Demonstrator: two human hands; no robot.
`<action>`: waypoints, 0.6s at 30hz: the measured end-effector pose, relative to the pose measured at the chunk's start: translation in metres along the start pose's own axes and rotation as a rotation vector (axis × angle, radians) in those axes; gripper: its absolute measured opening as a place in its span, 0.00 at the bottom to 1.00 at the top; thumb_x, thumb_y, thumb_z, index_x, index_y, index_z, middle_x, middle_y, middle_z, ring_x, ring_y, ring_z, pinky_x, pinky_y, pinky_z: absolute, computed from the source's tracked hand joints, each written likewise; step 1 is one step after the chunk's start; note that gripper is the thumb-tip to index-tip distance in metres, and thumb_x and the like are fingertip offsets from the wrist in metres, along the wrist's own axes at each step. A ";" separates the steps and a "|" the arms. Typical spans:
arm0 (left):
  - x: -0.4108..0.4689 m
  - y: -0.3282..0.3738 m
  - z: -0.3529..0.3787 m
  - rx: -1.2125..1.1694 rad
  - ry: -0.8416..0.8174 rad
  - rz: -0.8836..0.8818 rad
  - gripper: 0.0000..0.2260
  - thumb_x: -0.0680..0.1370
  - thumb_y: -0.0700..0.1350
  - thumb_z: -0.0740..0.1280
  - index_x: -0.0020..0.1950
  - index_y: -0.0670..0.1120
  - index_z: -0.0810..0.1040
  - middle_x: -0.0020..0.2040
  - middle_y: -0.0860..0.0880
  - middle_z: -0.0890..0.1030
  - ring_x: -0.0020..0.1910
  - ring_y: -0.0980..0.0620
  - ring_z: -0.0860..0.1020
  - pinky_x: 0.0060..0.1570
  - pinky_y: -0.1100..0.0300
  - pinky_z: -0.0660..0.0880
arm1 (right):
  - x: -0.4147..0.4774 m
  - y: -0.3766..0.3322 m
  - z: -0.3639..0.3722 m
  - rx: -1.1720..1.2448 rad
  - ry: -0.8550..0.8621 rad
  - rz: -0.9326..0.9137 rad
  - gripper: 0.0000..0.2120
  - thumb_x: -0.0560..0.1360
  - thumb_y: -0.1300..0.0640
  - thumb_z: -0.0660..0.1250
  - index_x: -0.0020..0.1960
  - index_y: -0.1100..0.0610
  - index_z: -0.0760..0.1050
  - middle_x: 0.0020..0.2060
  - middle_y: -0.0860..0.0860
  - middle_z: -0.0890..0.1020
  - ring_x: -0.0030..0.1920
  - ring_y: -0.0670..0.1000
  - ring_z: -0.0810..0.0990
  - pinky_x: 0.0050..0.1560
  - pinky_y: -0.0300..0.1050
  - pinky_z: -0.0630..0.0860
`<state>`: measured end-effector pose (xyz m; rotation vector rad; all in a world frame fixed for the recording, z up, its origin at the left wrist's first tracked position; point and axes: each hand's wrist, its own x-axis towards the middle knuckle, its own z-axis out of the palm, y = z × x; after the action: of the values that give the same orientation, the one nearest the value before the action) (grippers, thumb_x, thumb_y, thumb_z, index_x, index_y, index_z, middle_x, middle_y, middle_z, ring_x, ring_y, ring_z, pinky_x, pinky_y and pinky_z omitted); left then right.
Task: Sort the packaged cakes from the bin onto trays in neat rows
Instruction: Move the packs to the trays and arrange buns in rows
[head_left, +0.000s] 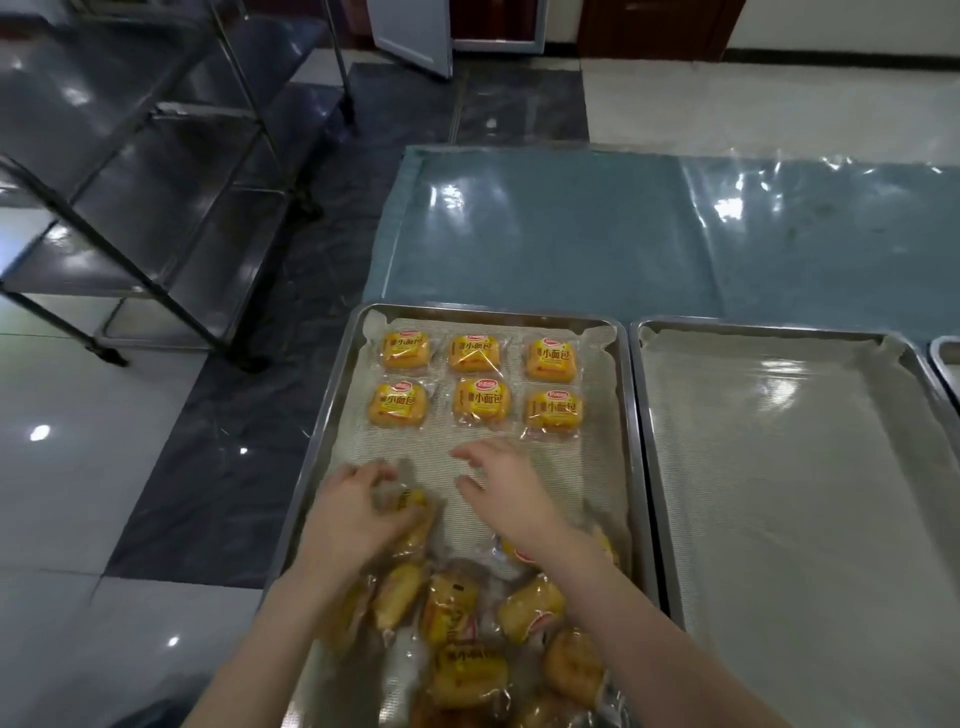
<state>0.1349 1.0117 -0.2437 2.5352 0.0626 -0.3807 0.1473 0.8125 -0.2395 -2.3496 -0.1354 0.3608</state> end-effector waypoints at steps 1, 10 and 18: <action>-0.007 -0.004 -0.003 0.008 -0.022 -0.021 0.33 0.60 0.72 0.65 0.59 0.54 0.76 0.54 0.51 0.75 0.54 0.51 0.75 0.55 0.53 0.74 | 0.002 -0.006 0.007 -0.020 -0.058 0.002 0.19 0.78 0.56 0.65 0.68 0.53 0.72 0.64 0.51 0.76 0.62 0.51 0.75 0.65 0.45 0.70; -0.031 -0.014 -0.004 -0.196 -0.042 0.026 0.29 0.59 0.61 0.75 0.58 0.55 0.77 0.50 0.58 0.77 0.51 0.58 0.76 0.51 0.66 0.72 | 0.007 -0.017 0.038 -0.076 -0.199 0.114 0.24 0.75 0.49 0.68 0.70 0.52 0.71 0.63 0.51 0.77 0.62 0.52 0.75 0.65 0.48 0.71; -0.019 -0.015 0.012 -0.245 0.196 -0.063 0.19 0.72 0.45 0.75 0.61 0.52 0.76 0.56 0.52 0.71 0.53 0.54 0.75 0.56 0.58 0.76 | 0.003 -0.010 0.032 0.058 0.062 0.226 0.12 0.72 0.61 0.73 0.55 0.53 0.80 0.52 0.46 0.75 0.45 0.40 0.76 0.44 0.24 0.71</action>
<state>0.1118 1.0181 -0.2559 2.3236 0.2492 -0.1370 0.1410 0.8414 -0.2552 -2.3206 0.1695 0.3948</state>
